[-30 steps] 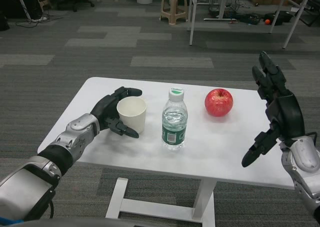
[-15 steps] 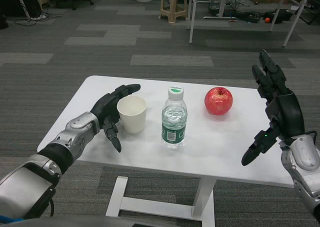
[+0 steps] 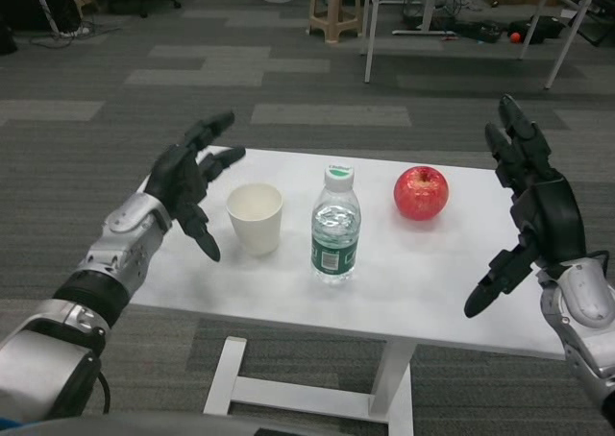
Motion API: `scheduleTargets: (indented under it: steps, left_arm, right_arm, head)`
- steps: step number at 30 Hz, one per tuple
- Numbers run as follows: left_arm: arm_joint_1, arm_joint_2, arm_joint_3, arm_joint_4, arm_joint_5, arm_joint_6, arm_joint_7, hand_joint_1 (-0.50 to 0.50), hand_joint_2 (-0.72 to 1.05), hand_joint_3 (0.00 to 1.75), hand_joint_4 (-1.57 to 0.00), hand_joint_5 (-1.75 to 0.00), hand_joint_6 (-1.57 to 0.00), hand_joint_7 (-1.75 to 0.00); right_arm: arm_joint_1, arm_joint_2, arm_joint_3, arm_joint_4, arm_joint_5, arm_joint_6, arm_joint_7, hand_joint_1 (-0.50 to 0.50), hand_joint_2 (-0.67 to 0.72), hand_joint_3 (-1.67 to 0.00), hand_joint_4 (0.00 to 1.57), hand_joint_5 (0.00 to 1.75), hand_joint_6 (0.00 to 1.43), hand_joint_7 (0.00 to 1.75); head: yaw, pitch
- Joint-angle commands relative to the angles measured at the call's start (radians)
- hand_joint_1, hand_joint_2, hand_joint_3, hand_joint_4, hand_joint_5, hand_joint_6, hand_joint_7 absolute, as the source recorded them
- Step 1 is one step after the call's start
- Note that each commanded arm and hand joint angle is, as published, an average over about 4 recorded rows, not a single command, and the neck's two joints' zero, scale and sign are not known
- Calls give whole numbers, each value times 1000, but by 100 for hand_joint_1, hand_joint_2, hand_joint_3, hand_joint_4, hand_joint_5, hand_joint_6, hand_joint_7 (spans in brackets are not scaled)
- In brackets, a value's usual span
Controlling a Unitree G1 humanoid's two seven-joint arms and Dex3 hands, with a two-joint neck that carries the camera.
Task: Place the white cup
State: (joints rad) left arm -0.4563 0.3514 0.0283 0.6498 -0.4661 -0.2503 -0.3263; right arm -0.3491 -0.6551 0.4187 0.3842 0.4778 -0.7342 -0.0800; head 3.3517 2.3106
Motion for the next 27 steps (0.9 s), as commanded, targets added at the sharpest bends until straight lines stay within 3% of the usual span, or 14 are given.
scheduleTargets:
  steps: [1,8,12,15,27]
  left_arm:
    - [36,0,68,-120,40,49,1,-50,-64,9,0,-59,0,-35]
    - [93,-17,143,-273,54,82,-1,-50,-55,9,0,-44,0,-35]
    - [130,-41,166,-337,53,80,1,-50,-55,9,0,-10,0,-35]
    - [147,-54,180,-368,54,80,1,-50,-53,9,0,0,0,-35]
    - [182,-67,184,-433,50,82,1,-50,-46,9,0,0,0,-35]
  right_arm:
    - [-1,3,0,-5,7,4,-1,-46,72,0,0,0,0,0]
    - [-1,3,-1,-4,7,3,-1,-46,72,0,0,0,0,0]
    - [-1,3,-6,-5,7,2,-1,-46,72,0,0,0,0,0]
    - [-1,3,-8,-5,7,2,-1,-46,72,0,0,0,0,0]
    - [-1,0,-15,-7,7,2,-1,-46,72,0,0,0,0,0]
  head:
    - [2,4]
    - [-4,15]
    - [-12,25]
    - [-16,29]
    - [-20,35]
